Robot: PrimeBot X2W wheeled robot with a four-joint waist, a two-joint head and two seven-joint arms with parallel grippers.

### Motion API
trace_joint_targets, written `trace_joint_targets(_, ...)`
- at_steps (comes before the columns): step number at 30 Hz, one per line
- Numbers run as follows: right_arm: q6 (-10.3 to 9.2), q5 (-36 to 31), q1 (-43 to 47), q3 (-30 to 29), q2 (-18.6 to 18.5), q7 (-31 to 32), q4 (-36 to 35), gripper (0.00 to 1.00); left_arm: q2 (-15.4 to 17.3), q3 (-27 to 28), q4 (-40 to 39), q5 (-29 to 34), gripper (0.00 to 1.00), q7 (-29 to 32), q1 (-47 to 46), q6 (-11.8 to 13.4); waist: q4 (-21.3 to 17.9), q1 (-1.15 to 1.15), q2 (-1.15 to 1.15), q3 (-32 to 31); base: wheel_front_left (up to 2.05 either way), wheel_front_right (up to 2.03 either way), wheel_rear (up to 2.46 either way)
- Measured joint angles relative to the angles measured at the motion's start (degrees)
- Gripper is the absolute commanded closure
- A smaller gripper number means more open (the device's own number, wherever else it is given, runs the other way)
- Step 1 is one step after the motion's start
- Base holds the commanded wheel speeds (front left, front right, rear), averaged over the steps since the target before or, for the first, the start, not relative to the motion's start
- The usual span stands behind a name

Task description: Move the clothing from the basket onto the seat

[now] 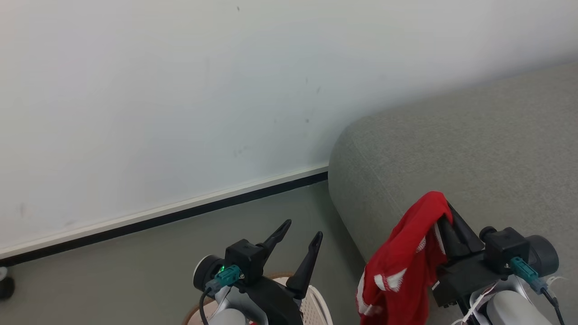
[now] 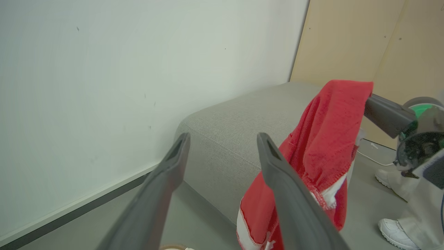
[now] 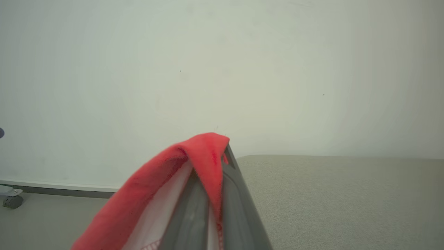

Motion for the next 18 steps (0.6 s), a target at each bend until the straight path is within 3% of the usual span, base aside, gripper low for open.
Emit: trace_joint_targets(18, -0.59, 0.2, 1.0, -3.4, -4.0, 0.9, -9.8, 1.00, -0.7, -3.3, -2.6, 0.7, 0.00, -1.0, 2.6, 1.2, -11.3, 0.00, 0.00, 3.3, 0.00, 0.00, 0.00)
